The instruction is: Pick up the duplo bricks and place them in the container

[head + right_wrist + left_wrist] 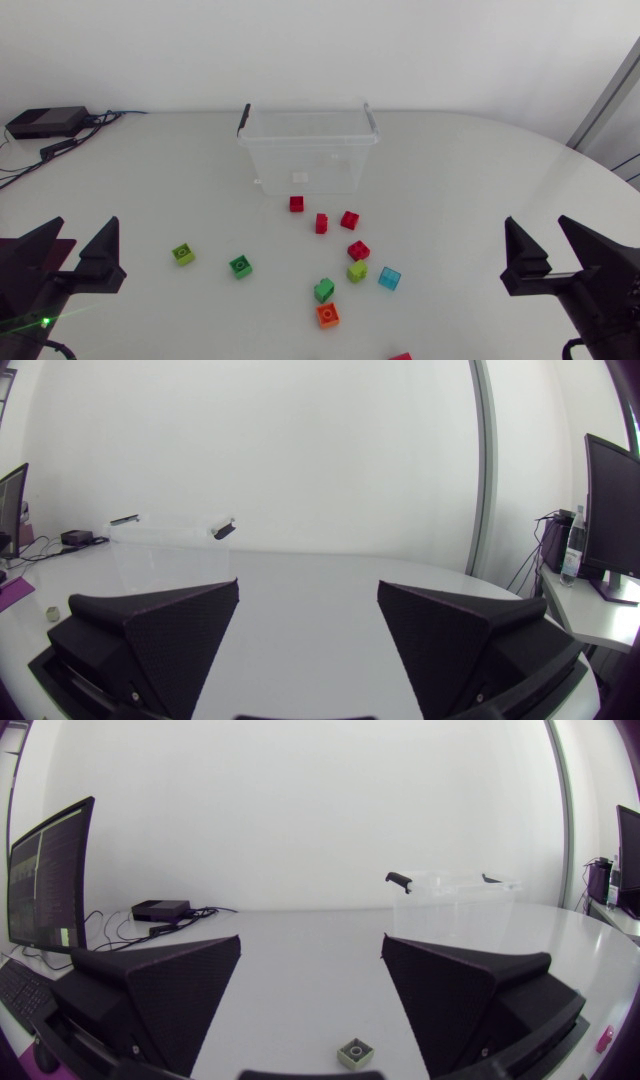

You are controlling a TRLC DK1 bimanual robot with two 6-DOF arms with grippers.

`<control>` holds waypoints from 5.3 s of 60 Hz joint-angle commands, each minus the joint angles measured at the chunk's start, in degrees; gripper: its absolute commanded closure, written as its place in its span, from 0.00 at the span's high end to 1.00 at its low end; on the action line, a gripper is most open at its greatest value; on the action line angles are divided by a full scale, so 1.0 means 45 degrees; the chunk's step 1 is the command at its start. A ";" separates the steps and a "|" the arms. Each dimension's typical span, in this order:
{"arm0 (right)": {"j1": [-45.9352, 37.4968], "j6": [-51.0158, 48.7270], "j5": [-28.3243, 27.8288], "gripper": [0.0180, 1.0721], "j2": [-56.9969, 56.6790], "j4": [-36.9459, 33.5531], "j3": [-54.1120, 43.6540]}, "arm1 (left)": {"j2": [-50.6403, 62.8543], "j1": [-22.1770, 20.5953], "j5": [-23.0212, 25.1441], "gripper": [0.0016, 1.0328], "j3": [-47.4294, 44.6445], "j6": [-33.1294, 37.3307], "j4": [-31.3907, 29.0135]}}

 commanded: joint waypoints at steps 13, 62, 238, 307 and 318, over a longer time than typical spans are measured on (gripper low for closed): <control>0.0233 -0.0003 -0.0037 0.95 -0.0056 -0.0110 -0.0279 | -0.0149 -0.0081 -0.0013 0.96 -0.0294 -0.0228 -0.0027; 0.0526 0.0036 -0.0056 0.95 0.0627 -0.0208 0.1049 | 0.2976 -0.0198 -0.0032 0.95 0.3476 -0.0619 -0.1941; 0.6112 -0.6038 -0.0857 0.26 1.9651 -0.3606 0.7904 | 1.9656 -0.2796 0.6374 0.28 1.6054 0.8502 -0.8582; 0.4666 -0.4925 -0.1619 0.23 1.9104 -0.5950 1.5229 | 2.2527 -0.3030 0.4987 0.95 1.9706 0.5260 -0.5516; 0.4686 -0.4593 -0.1619 0.24 2.0159 -0.5793 1.6811 | 2.0378 -0.3011 0.5300 0.95 1.6933 0.7408 -0.6883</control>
